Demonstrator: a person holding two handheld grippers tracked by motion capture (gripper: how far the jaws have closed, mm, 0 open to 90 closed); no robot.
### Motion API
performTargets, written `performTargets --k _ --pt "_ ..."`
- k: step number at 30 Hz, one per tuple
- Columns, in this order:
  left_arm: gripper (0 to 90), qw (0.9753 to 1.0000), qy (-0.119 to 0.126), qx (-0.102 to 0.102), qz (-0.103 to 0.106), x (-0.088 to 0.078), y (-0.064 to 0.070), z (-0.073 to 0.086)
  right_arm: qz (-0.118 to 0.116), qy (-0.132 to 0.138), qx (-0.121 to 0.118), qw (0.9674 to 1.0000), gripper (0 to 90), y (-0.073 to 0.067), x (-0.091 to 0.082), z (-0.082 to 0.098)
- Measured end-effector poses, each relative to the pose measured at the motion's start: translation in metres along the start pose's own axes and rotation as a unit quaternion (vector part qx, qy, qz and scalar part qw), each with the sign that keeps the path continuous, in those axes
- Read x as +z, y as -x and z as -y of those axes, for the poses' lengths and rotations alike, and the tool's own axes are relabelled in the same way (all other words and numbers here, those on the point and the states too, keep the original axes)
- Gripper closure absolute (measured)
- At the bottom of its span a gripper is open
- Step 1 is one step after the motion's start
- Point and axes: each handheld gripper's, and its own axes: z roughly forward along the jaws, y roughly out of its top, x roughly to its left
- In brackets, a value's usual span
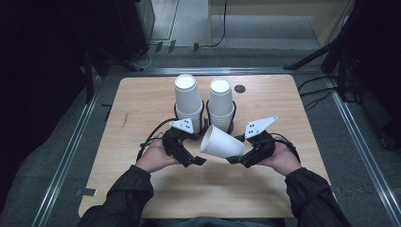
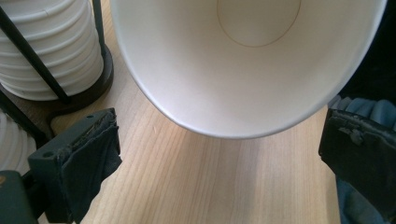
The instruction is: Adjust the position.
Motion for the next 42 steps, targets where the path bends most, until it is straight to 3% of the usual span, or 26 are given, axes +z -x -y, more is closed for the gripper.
performTargets --k 8,13,20,24,31,36,42 --pt "0.0 0.9992 0.033 -0.008 0.021 0.003 0.006 -0.005 -0.011 0.031 -0.002 0.9995 24.5 0.0 0.0 0.001" --pt "0.0 0.9983 0.049 -0.018 0.026 0.003 0.006 -0.008 -0.021 0.031 -0.011 0.9992 24.5 -0.003 0.006 -0.001" --pt "0.0 0.9974 0.053 -0.033 0.036 0.007 0.004 -0.009 -0.033 0.027 -0.02 0.9989 24.5 -0.007 0.018 -0.005" --pt "3.9 0.9982 0.048 -0.027 0.025 0.006 0.005 -0.009 -0.033 0.028 -0.026 0.9987 24.6 -0.01 0.021 -0.007" --pt "12.1 0.996 0.047 -0.047 0.061 0.0 0.001 -0.01 -0.035 0.028 -0.035 0.9984 24.6 -0.011 0.019 -0.007" --pt "17.0 0.9961 0.044 -0.04 0.065 -0.004 0.002 -0.011 -0.029 0.022 -0.039 0.9986 24.6 -0.015 0.019 -0.008" --pt "18.4 0.996 0.044 -0.042 0.066 -0.009 0.001 -0.011 -0.032 0.027 -0.019 0.9989 23.0 -0.014 0.019 -0.01"
